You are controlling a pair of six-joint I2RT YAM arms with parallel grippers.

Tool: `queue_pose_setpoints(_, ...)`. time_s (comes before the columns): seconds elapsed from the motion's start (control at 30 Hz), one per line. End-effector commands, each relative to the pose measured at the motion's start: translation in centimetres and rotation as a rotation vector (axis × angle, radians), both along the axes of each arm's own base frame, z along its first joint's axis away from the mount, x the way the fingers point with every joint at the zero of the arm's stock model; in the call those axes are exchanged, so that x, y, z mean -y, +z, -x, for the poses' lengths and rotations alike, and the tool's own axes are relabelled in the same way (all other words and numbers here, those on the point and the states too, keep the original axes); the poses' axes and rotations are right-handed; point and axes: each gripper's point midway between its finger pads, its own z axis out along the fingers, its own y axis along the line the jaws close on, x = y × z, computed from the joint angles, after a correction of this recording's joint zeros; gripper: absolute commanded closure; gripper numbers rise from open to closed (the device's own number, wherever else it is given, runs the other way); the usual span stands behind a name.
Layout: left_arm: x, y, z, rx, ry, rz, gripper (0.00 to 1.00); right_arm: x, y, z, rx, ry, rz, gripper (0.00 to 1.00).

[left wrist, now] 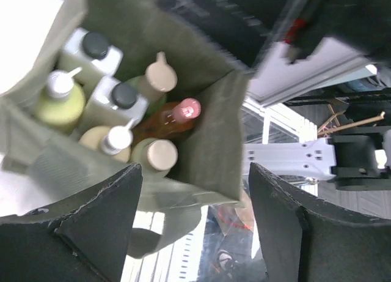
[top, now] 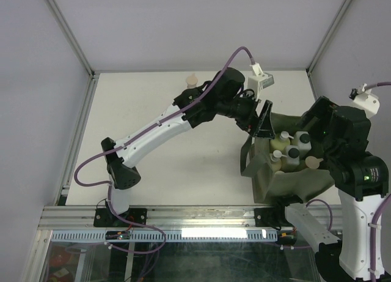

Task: Take the personal care products out of the canvas bag
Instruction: Adjust the canvas bag at the center of the board, then take out the care product from the canvas bag.

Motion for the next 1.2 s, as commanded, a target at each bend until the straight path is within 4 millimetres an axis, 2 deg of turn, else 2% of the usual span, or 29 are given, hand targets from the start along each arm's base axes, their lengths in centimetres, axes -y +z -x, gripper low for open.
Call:
queue_pose_setpoints(0.0, 1.3, 6.3, 2.9, 0.091, -0.061, 0.2, 0.34, 0.3, 1.6, 0.0, 0.055, -0.001, 0.021, 0.07)
queue_pose_setpoints(0.17, 3.5, 3.2, 4.7, 0.084, -0.128, 0.156, 0.44, 0.4, 1.5, -0.2, 0.045, -0.006, 0.027, 0.08)
queue_pose_setpoints(0.3, 4.5, 0.0, 6.5, 0.117, -0.18, 0.101, 0.49, 2.1, -2.0, -0.5, -0.103, -0.079, 0.122, 0.08)
queue_pose_setpoints(0.43, 4.6, -3.5, 8.1, 0.162, -0.216, 0.029, 0.51, 1.3, -5.9, -1.6, -0.262, -0.036, 0.134, 0.08)
queue_pose_setpoints(0.47, 4.5, -5.0, 8.4, 0.171, -0.219, -0.002, 0.52, 0.8, -6.8, -1.9, -0.294, -0.014, 0.12, 0.09)
queue_pose_setpoints(0.57, 4.4, -7.0, 9.8, 0.184, -0.251, -0.041, 0.54, 0.0, -8.1, -2.2, -0.323, 0.016, 0.075, 0.09)
queue_pose_setpoints(0.67, 4.5, -8.9, 10.9, 0.237, -0.267, -0.081, 0.55, 0.2, -8.8, -1.8, -0.334, 0.008, 0.068, 0.09)
queue_pose_setpoints(0.77, 4.2, -12.6, 11.2, 0.253, -0.271, -0.161, 0.58, 0.5, -10.5, -1.3, -0.403, -0.005, 0.061, 0.09)
queue_pose_setpoints(0.87, 3.9, -15.0, 11.0, 0.261, -0.271, -0.2, 0.6, 1.6, -11.8, -1.0, -0.444, -0.031, 0.073, 0.08)
queue_pose_setpoints(1.0, 3.7, -15.8, 10.5, 0.288, -0.259, -0.211, 0.62, 1.8, -12.0, -1.4, -0.446, -0.028, 0.068, 0.14)
queue_pose_setpoints(1.17, 3.3, -15.0, 9.7, 0.317, -0.238, -0.186, 0.62, 2.2, -12.6, -1.0, -0.459, -0.04, 0.03, 0.22)
